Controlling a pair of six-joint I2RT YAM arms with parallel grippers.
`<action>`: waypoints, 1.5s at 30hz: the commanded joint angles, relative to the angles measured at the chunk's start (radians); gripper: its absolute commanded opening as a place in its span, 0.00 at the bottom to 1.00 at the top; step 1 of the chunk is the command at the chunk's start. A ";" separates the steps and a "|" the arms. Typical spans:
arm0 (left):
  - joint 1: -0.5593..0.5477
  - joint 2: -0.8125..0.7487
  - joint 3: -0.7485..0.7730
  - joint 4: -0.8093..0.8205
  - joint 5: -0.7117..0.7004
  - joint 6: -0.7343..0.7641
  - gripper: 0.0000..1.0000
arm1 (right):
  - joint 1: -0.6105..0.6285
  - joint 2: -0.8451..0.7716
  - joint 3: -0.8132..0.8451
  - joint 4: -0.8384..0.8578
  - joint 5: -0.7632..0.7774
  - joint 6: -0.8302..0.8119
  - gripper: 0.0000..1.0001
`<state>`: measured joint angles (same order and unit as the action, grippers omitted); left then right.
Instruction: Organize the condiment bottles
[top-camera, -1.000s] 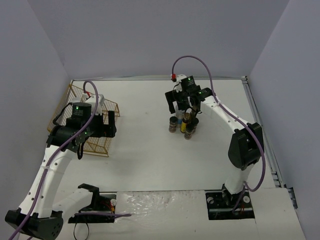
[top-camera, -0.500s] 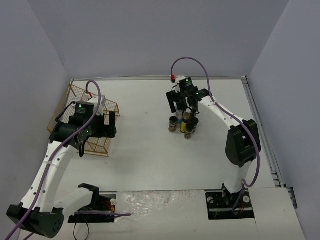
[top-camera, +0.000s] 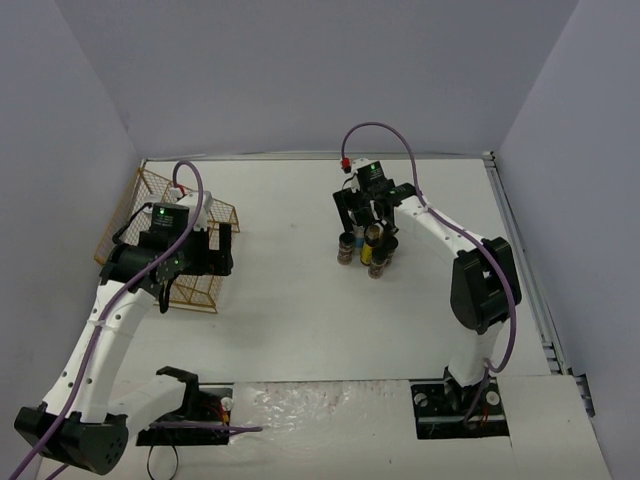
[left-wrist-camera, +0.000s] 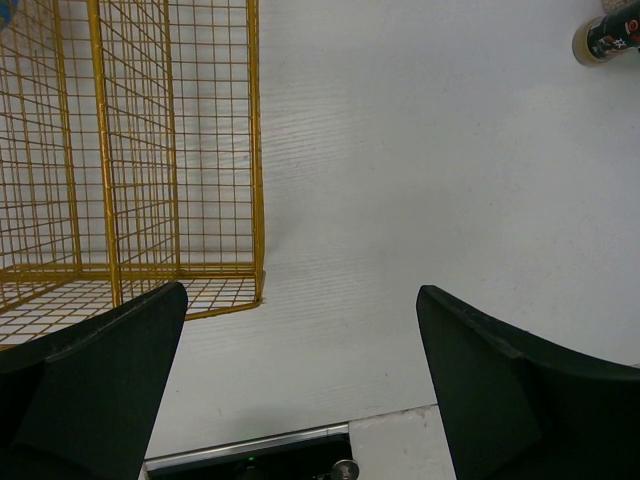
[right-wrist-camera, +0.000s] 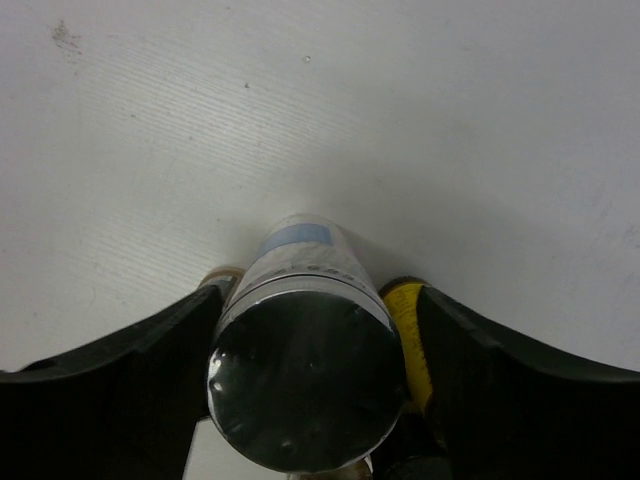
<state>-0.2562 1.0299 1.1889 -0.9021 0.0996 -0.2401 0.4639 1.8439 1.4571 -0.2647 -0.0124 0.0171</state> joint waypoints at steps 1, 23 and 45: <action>-0.008 0.005 0.060 0.008 -0.015 -0.011 0.97 | -0.002 -0.034 0.013 0.032 0.040 -0.008 0.52; -0.006 -0.042 0.056 0.025 -0.082 -0.003 0.97 | 0.170 0.118 0.518 -0.005 -0.097 -0.123 0.00; -0.006 -0.231 0.008 0.044 -0.113 -0.113 0.97 | 0.525 0.117 0.227 0.051 -0.005 -0.098 0.12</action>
<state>-0.2562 0.7909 1.1851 -0.8890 -0.0305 -0.3089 0.9765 1.9949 1.7117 -0.3216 -0.0496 -0.1017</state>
